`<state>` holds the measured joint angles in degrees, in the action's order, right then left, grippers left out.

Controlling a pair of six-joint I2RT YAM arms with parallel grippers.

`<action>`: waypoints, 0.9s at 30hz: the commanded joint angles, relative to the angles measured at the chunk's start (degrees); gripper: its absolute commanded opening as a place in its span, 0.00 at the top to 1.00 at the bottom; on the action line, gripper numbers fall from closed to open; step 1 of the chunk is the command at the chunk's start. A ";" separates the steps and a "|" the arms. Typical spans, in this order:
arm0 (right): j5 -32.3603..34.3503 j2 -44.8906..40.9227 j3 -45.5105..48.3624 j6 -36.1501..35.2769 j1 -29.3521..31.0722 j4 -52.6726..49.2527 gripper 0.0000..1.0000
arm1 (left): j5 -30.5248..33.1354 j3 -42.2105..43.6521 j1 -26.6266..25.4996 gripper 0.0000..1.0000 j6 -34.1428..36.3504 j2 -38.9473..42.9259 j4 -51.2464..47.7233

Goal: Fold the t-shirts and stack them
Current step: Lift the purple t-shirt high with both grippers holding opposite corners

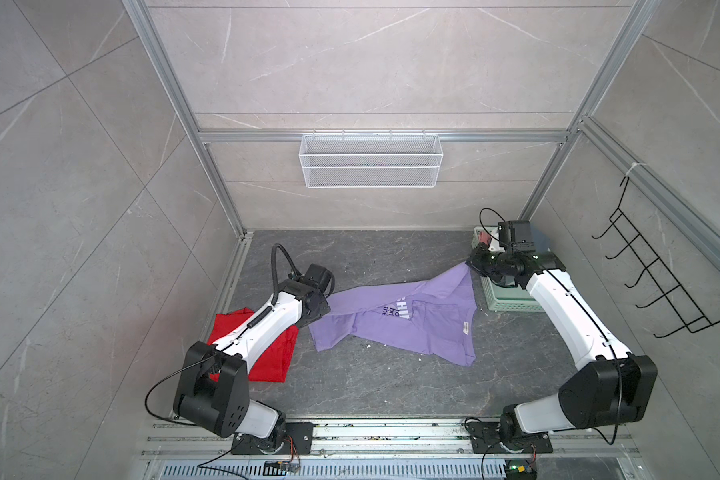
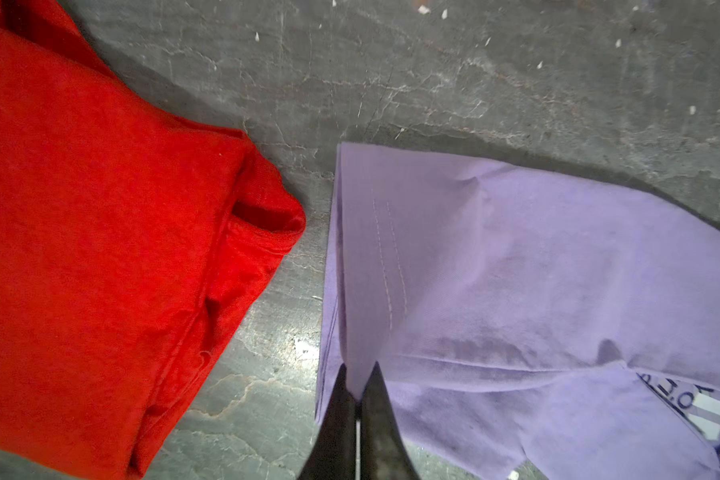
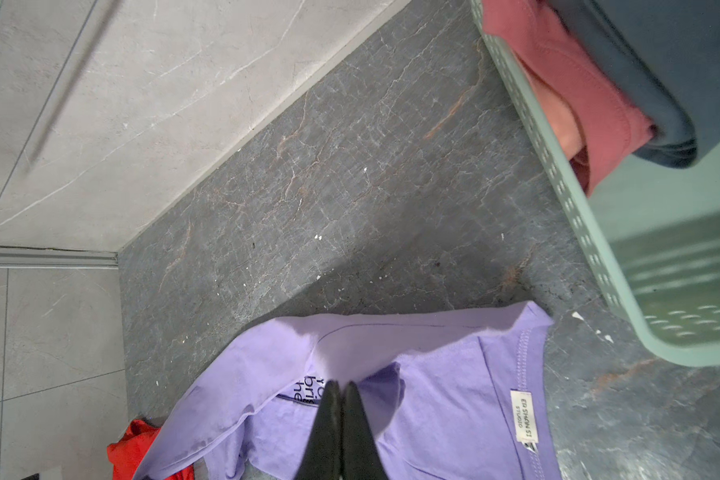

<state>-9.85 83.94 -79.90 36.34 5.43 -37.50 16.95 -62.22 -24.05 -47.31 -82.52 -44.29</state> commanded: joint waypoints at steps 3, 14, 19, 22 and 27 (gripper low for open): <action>0.57 -1.97 -6.70 -2.07 -0.33 1.72 1.00 | 4.37 -6.78 0.32 1.00 5.22 7.46 -6.73; -1.85 -8.56 -27.08 -12.44 -0.31 4.26 1.00 | 6.25 -23.58 0.41 1.00 18.77 26.00 -1.51; -1.05 -14.45 -34.75 -20.77 -0.33 3.01 1.00 | 0.92 -32.43 0.39 1.00 24.14 29.51 -3.26; -2.28 -17.21 -38.69 -24.41 -0.32 2.30 1.00 | -3.17 -37.07 0.41 1.00 26.08 30.68 -3.60; -2.72 -18.94 -45.09 -28.34 -0.33 1.15 1.00 | -7.90 -43.14 0.41 1.00 27.88 31.46 -3.02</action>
<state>-12.03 64.36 -122.61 12.71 5.37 -35.62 13.34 -102.67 -24.01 -23.16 -50.96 -48.29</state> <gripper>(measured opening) 0.050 0.055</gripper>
